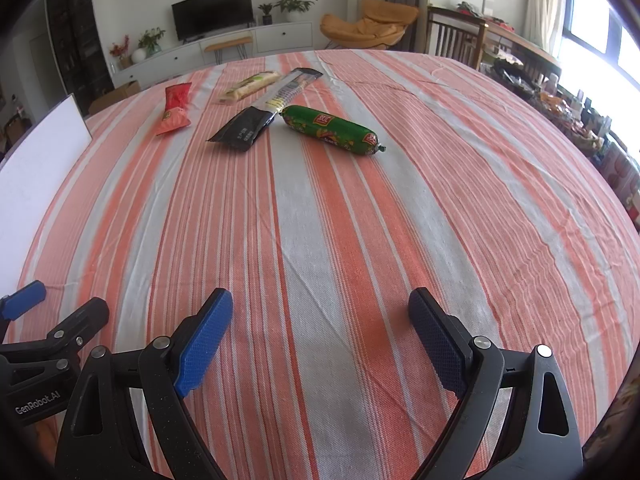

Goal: Organize snacks
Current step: 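Bring both tools back over the table toward the green sausage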

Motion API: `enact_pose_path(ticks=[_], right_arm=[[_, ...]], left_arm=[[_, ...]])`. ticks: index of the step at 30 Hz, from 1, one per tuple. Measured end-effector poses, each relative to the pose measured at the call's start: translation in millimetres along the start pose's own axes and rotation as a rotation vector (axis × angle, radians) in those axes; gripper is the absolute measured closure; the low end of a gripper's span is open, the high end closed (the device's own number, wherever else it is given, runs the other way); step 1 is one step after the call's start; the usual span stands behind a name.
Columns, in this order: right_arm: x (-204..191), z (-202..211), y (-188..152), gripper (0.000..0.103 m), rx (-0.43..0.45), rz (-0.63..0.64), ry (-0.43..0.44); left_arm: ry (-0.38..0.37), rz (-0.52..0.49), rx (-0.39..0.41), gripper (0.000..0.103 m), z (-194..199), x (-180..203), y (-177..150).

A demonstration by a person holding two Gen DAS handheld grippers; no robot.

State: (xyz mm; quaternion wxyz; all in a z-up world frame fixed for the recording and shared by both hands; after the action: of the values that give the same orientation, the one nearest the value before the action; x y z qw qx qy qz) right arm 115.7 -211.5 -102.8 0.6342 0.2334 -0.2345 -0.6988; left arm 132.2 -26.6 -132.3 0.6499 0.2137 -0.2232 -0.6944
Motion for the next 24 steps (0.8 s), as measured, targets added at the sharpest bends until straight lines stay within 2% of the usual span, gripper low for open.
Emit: enact_pose_path(ticks=[16, 17, 19, 21, 24], right_arm=[[0.7, -0.9, 0.7, 0.011, 0.011, -0.008, 0.024], [1.1, -0.8, 0.7, 0.01, 0.014, -0.004, 0.043], [1.6, -1.0, 4.1, 0.008, 0.004, 0.038, 0.161], [5.7, -4.0, 12.8, 0.011, -0.034, 0.096, 0.264], [25.2, -6.4, 35.2, 0.012, -0.009, 0.06, 0.229]], left_arm=[[-0.001, 0.0, 0.0, 0.0, -0.2, 0.0, 0.3], [-0.001, 0.0, 0.0, 0.0, -0.2, 0.0, 0.3], [0.0, 0.0, 0.0, 0.0, -0.1, 0.0, 0.3], [0.0, 0.0, 0.0, 0.0, -0.2, 0.0, 0.3], [0.0, 0.0, 0.0, 0.0, -0.2, 0.0, 0.3]])
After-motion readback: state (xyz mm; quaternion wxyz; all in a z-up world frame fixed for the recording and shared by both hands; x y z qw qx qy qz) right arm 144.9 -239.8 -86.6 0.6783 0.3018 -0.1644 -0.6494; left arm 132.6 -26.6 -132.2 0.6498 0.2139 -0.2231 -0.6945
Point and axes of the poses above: each gripper's, at about its wrist camera, not at the fingertips, and z roughly against the way its jaws point, x to its right, y to its top, the point moved 1 cm from there along -z, roughly the way its jaws point, and after that the axes turned 1 degree about y, right-handed, at the moved point
